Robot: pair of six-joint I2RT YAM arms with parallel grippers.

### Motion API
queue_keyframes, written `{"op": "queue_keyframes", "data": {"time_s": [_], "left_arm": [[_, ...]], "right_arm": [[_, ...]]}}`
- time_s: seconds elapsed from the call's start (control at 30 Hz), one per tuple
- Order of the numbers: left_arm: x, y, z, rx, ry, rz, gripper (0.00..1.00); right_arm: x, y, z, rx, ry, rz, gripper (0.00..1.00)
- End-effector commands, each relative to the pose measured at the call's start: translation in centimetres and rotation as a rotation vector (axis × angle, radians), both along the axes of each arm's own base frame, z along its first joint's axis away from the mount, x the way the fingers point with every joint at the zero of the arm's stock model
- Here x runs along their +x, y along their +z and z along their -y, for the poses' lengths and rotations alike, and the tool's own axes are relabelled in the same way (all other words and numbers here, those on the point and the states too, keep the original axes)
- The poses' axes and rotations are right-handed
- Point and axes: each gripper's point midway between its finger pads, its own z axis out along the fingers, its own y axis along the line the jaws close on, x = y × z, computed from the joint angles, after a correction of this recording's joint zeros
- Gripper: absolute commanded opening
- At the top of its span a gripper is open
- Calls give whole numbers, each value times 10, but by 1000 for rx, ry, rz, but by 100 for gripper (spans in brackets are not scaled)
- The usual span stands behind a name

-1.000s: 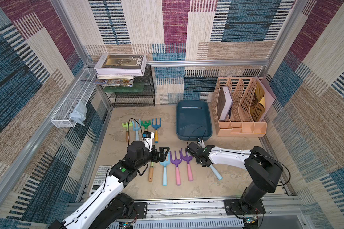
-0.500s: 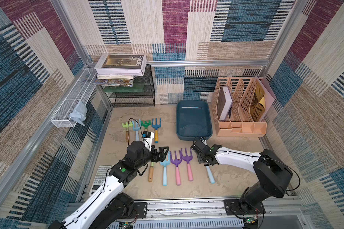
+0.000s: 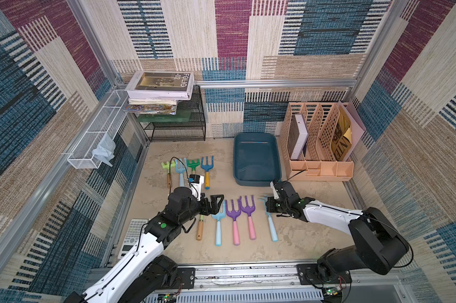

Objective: Take the hand rake out of the storage box
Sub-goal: Place the rake at the center of the board.

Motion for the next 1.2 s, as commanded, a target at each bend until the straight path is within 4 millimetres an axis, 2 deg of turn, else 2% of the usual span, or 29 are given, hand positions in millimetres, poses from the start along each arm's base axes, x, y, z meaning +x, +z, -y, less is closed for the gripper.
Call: {"op": "queue_keyframes", "data": {"time_s": [0.0, 0.03, 0.1, 0.17, 0.27, 0.4, 0.47, 0.53, 0.63, 0.73, 0.8, 0.87, 1.0, 1.17], "left_arm": [[2, 3, 0, 1, 1, 24, 100], [2, 3, 0, 1, 2, 25, 99], [2, 3, 0, 0, 0, 24, 99], [2, 3, 0, 0, 0, 24, 99], [3, 2, -1, 3, 2, 24, 99], [4, 2, -2, 9, 9, 24, 99], [4, 2, -3, 13, 13, 24, 99], [4, 1, -3, 15, 16, 23, 99], [4, 0, -5, 23, 24, 23, 99], [5, -1, -7, 29, 33, 22, 99], [5, -1, -7, 32, 36, 22, 99], [6, -2, -7, 36, 38, 19, 99], [6, -2, -7, 34, 37, 18, 99], [6, -2, -8, 36, 42, 19, 99]], "right_arm": [[4, 1, -6, 54, -2, 2, 14], [4, -4, 1, 20, -26, -2, 23], [4, -8, 13, -49, -55, 3, 30], [3, -12, 26, -127, -82, 6, 41], [2, -9, 38, -193, -103, 19, 46], [-2, 15, 42, -241, -111, 81, 53], [-12, 27, 42, -275, -107, 107, 58], [-32, 32, 34, -287, -79, 115, 62], [-68, 20, 28, -308, -35, 80, 68], [-89, 4, 43, -392, -54, 23, 68], [-97, -3, 46, -407, -45, 7, 67], [-99, -9, 39, -387, 3, 0, 66], [-98, -22, 29, -357, 42, -38, 45], [-94, -29, 23, -355, 26, -56, 33]]}}
